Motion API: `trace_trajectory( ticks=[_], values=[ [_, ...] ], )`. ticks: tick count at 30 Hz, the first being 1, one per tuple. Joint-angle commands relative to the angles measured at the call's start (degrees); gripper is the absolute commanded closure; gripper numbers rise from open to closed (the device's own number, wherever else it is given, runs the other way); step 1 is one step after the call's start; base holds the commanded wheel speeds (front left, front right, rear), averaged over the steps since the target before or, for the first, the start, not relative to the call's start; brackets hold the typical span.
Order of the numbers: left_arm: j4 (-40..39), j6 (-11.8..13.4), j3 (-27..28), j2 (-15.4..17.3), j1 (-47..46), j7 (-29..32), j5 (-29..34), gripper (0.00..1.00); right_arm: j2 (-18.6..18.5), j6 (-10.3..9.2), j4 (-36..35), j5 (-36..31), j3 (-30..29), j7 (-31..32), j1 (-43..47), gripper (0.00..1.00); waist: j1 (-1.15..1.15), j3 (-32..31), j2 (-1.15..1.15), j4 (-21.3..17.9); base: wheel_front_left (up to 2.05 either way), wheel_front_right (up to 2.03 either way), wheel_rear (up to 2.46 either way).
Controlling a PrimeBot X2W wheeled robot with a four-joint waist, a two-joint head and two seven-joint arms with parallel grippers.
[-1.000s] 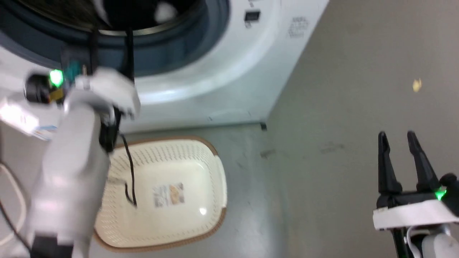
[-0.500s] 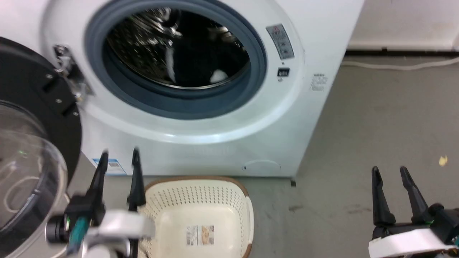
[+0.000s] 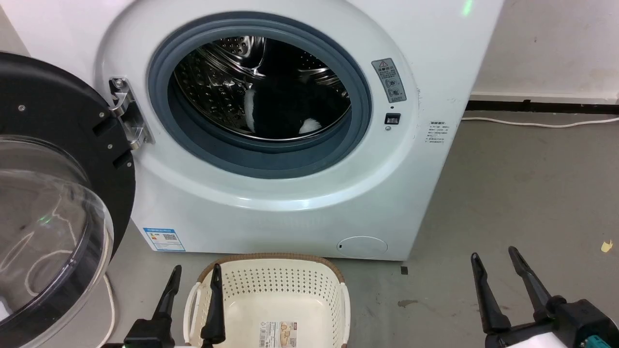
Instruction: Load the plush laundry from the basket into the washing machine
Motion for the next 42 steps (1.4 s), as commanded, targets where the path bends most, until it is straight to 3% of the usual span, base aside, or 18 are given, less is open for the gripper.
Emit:
trace_trajectory(
  ticks=[1,5,6,42],
  values=[
    [0.18,-0.14,0.24,-0.21,0.34,-0.30,0.17,0.00,-0.04,-0.05,-0.10,0.77,-0.02,-0.25,0.96,0.00,0.00,0.02,0.00,-0.03,0.00,0.00,0.00],
    [1.04,-1.13,1.02,-0.35,-0.27,-0.30,0.45,0.00,-0.04,-0.05,0.06,2.14,-0.16,-0.25,0.58,0.00,0.00,0.29,0.00,-0.27,0.00,0.00,0.00],
    [0.99,-1.23,1.03,-0.13,-0.10,0.00,0.08,1.00,0.00,0.00,0.03,2.00,-0.14,0.00,0.01,1.00,0.00,0.29,0.00,-0.27,0.00,0.00,0.00],
    [0.26,-1.45,2.31,-0.42,-1.70,4.00,2.75,1.00,-0.01,-0.01,-0.46,0.11,0.26,4.00,-1.21,1.00,0.00,-0.07,0.00,0.09,0.00,0.00,0.00]
  ],
)
